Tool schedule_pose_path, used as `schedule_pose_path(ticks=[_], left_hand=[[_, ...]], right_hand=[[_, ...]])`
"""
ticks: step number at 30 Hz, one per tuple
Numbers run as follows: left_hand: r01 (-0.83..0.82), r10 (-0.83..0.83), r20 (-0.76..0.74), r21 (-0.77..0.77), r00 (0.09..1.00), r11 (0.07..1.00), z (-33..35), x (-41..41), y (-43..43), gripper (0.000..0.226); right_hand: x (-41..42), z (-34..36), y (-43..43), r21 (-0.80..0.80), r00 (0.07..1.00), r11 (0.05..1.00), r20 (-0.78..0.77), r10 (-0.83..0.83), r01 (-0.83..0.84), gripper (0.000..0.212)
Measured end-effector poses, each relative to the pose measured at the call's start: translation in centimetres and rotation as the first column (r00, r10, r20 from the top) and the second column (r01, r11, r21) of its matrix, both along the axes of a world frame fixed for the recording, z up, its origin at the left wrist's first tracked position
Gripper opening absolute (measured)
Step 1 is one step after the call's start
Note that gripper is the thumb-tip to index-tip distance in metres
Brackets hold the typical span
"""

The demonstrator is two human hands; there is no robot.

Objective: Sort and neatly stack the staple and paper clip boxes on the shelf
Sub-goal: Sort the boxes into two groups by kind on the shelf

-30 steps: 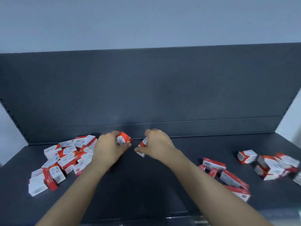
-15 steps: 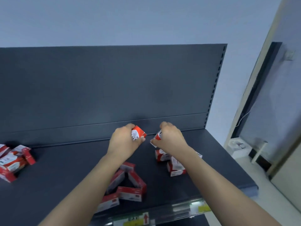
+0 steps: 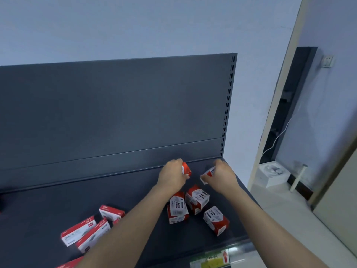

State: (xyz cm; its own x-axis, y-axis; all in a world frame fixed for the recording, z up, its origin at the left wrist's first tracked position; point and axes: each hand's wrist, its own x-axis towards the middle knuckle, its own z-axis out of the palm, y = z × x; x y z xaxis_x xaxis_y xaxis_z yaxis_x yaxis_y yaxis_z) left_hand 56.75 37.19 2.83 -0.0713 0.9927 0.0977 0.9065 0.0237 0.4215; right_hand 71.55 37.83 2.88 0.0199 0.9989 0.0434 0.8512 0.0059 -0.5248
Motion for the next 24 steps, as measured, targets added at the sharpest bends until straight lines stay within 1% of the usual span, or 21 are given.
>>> schedule_pose_path(ticks=[4,7,10,13,15,18,21,24], left_hand=[[0.011,-0.013,-0.024,-0.08,1.0,0.997,-1.7,0.4,1.4,0.041],[0.026,-0.032,-0.036,-0.167,0.999,0.986,-2.7,0.4,1.9,0.033],[0.07,-0.086,-0.058,-0.244,0.995,0.967,-3.5,0.2,2.3,0.028],[0.089,-0.104,-0.045,-0.26,0.994,0.961,-3.5,-0.1,2.5,0.033],[0.082,-0.087,-0.014,-0.221,0.996,0.972,-3.1,-0.4,2.2,0.04],[0.054,-0.057,-0.035,-0.078,0.998,0.995,-1.5,-1.6,0.8,0.044],[0.002,0.007,-0.103,0.095,0.995,0.996,0.3,-3.6,-1.3,0.047],[-0.057,0.088,-0.14,0.212,0.986,0.976,1.8,-6.6,-3.7,0.056]], right_hand=[[0.8,-1.3,0.7,-0.1,0.997,0.995,0.069,0.032,-0.025,0.054],[1.0,-2.0,1.0,-0.176,0.992,0.983,0.101,0.074,-0.055,0.056],[0.8,-2.3,1.3,-0.204,0.985,0.976,0.136,0.109,-0.08,0.058],[0.4,-2.1,1.5,-0.218,0.977,0.97,0.161,0.141,-0.104,0.063],[0.0,-1.8,1.5,-0.173,0.963,0.977,0.215,0.16,-0.123,0.064],[-1.4,-0.7,1.3,0.002,0.952,0.986,0.26,0.161,-0.168,0.059],[-4.3,0.8,1.0,0.132,0.956,0.962,0.206,0.209,-0.239,0.058],[-8.1,2.1,0.2,0.226,0.946,0.92,0.125,0.3,-0.322,0.058]])
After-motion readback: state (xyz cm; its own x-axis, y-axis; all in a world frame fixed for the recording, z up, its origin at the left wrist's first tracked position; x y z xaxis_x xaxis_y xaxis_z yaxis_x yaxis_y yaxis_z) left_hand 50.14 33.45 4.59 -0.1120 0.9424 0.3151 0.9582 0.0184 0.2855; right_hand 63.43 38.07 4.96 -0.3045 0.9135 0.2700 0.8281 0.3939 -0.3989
